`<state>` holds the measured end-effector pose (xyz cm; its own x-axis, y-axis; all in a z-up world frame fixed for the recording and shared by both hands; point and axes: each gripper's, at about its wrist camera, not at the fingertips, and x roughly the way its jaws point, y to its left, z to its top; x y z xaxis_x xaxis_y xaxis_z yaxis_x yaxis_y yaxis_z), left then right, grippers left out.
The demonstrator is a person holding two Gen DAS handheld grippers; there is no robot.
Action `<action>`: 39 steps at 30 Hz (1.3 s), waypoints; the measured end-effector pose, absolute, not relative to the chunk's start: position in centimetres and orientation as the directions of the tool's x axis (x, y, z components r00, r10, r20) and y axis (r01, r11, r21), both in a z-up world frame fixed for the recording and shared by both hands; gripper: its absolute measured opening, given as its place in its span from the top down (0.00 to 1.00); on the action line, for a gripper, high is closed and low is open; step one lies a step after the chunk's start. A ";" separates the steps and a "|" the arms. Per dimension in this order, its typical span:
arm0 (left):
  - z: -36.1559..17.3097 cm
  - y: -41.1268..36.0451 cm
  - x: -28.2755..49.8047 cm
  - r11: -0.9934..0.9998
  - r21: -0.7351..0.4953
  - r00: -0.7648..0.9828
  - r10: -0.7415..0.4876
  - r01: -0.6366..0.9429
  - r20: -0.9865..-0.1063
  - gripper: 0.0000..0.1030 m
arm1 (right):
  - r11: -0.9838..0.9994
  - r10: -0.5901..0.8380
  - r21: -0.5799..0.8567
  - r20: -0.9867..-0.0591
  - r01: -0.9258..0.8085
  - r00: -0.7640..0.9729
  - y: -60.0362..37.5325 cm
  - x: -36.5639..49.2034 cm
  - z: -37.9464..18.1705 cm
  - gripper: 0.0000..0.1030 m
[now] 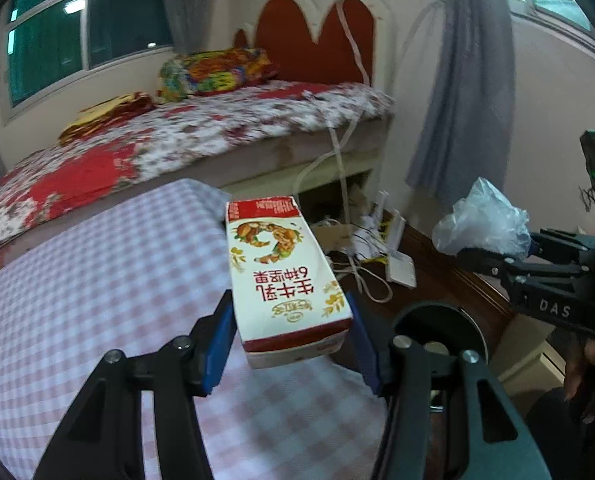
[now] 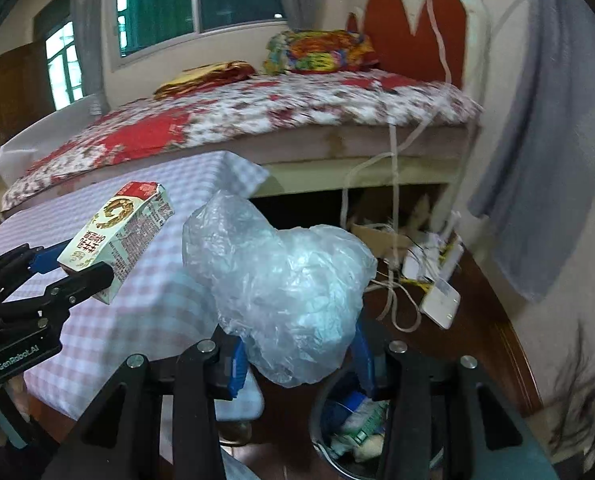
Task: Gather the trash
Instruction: 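Carry the milk box and plastic bag over the black bin with both tools, then open both grippers to drop the milk box and bag into the bin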
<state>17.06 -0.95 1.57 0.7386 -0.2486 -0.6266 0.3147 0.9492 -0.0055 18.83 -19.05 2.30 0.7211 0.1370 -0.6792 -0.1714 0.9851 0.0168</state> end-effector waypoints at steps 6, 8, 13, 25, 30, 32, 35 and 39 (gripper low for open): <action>0.1 -4.7 16.6 0.922 -0.017 0.696 -0.303 0.386 -0.651 0.47 | 0.995 0.084 0.021 -0.704 -0.098 0.705 -23.4 17.7 0.6 0.56; -0.8 -6.2 16.3 0.909 -0.027 0.670 -0.327 0.417 -0.666 0.47 | 0.997 0.064 0.017 -0.716 -0.075 0.695 -24.9 17.3 -0.2 0.56; -3.1 -9.0 15.5 0.876 -0.047 0.601 -0.368 0.481 -0.709 0.47 | 1.000 0.018 -0.001 -0.754 -0.028 0.656 -28.3 16.0 -2.8 0.56; -8.4 -15.1 15.7 0.796 -0.089 0.437 -0.417 0.599 -0.797 0.47 | 1.000 -0.012 -0.004 -0.837 0.017 0.548 -32.6 14.9 -9.6 0.56; -10.2 -16.8 16.5 0.769 -0.114 0.379 -0.431 0.629 -0.819 0.47 | 1.000 -0.016 -0.009 -0.869 0.017 0.495 -34.1 15.4 -12.8 0.56; -11.2 -17.2 16.9 0.763 -0.124 0.353 -0.428 0.634 -0.832 0.47 | 1.000 -0.010 -0.005 -0.883 0.013 0.469 -34.5 15.8 -14.1 0.56; -12.5 -18.0 17.5 0.754 -0.144 0.314 -0.428 0.641 -0.847 0.47 | 1.000 -0.001 -0.006 -0.900 -0.009 0.436 -34.6 16.5 -16.0 0.55; -15.0 -19.1 18.6 0.725 -0.222 0.194 -0.443 0.652 -0.875 0.44 | 0.999 0.026 0.007 -0.929 -0.052 0.370 -34.8 17.8 -19.1 0.47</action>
<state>18.59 -19.06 -14.95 0.1943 -0.4427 -0.8753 0.6518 0.7252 -0.2221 17.82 -34.80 -19.08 0.3699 0.0263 -0.9287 -0.0525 0.9986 0.0073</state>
